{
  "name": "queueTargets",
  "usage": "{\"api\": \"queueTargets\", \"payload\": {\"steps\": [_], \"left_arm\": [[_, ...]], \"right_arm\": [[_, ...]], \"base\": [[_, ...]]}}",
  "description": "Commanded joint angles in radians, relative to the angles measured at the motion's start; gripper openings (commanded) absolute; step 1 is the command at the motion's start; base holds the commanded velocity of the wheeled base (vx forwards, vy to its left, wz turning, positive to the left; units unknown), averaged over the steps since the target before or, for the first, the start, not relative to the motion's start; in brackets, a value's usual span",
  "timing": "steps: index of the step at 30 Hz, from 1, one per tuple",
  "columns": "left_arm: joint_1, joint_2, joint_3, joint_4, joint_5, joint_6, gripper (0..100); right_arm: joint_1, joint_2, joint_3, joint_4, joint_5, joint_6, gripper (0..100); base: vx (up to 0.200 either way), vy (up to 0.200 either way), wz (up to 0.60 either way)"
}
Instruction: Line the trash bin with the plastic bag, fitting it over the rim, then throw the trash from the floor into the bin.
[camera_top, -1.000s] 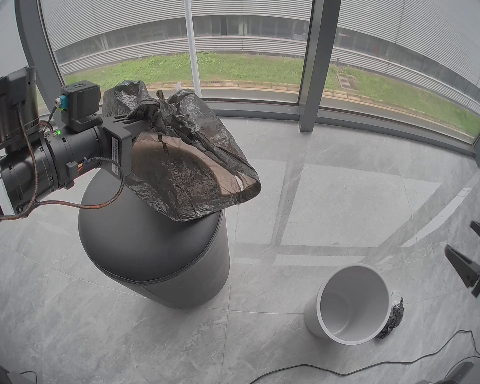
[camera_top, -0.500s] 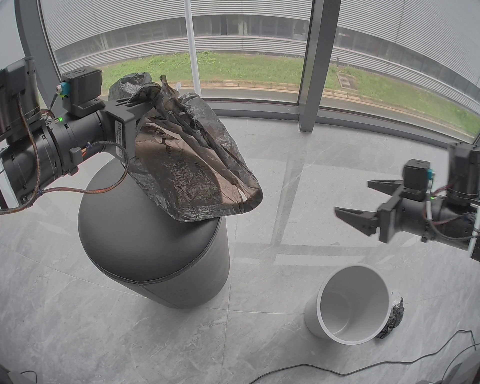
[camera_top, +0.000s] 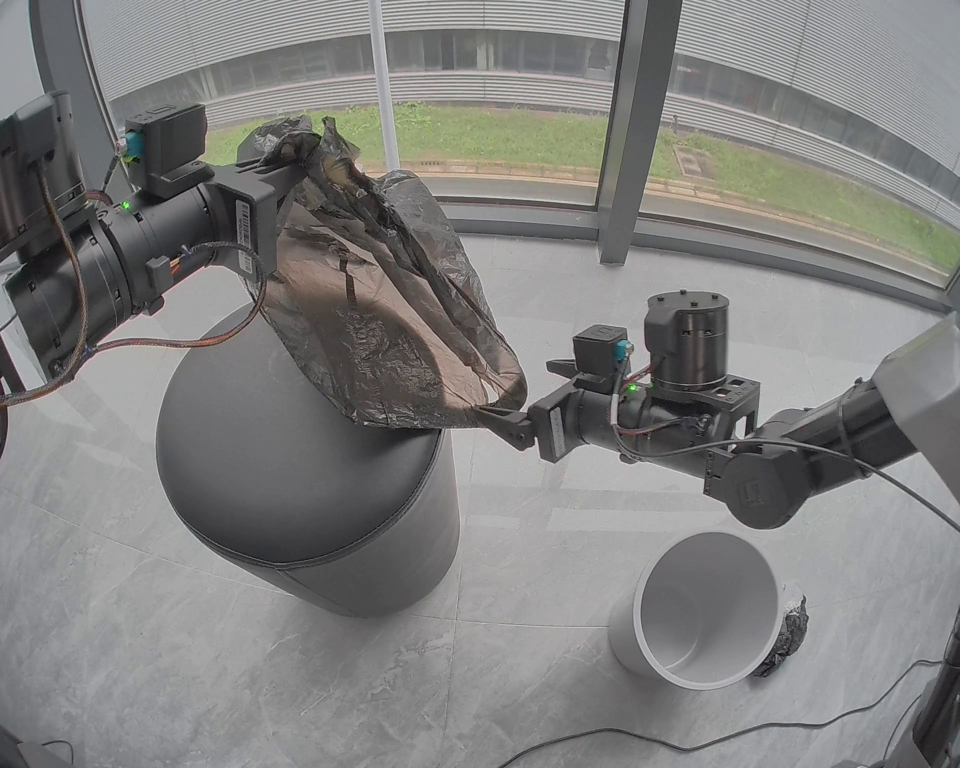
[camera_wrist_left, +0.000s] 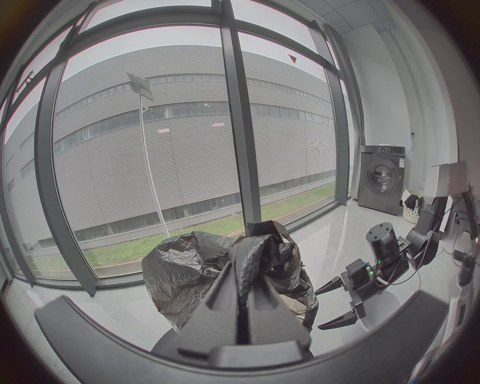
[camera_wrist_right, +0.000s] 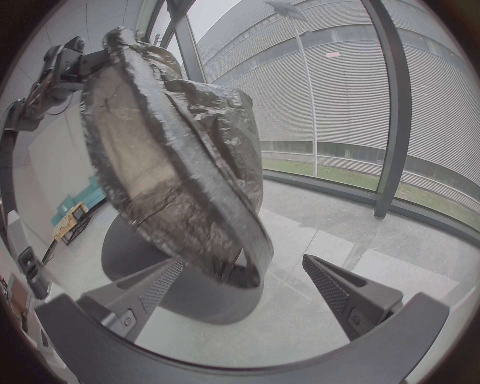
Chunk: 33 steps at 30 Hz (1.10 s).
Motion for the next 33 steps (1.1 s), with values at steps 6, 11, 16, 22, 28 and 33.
{"api": "queueTargets", "payload": {"steps": [6, 11, 16, 22, 28, 33], "left_arm": [[0.000, 0.001, -0.001, -0.006, -0.001, 0.000, 0], [0.000, 0.003, 0.001, -0.017, -0.003, -0.001, 0], [0.000, 0.001, 0.002, -0.018, -0.003, -0.001, 0], [0.000, 0.007, 0.012, -0.017, -0.015, -0.026, 0], [0.014, 0.035, 0.038, -0.014, -0.083, -0.092, 0], [0.023, 0.089, 0.076, -0.017, -0.265, -0.224, 0]], "right_arm": [[-0.002, 0.103, -0.116, -0.041, -0.034, 0.025, 100], [0.003, 0.142, -0.169, -0.066, -0.109, 0.045, 100], [0.003, 0.157, -0.173, -0.102, -0.104, 0.057, 0], [0.010, 0.088, -0.113, -0.107, -0.081, 0.058, 0], [0.012, -0.095, 0.008, -0.086, -0.051, 0.078, 0], [0.038, -0.322, 0.184, 0.020, -0.043, 0.149, 0]], "base": [[0.000, 0.000, 0.00], [0.000, 0.000, 0.00], [0.000, 0.000, 0.00], [0.000, 0.000, 0.00], [0.000, 0.000, 0.00], [0.000, 0.000, 0.00]]}}
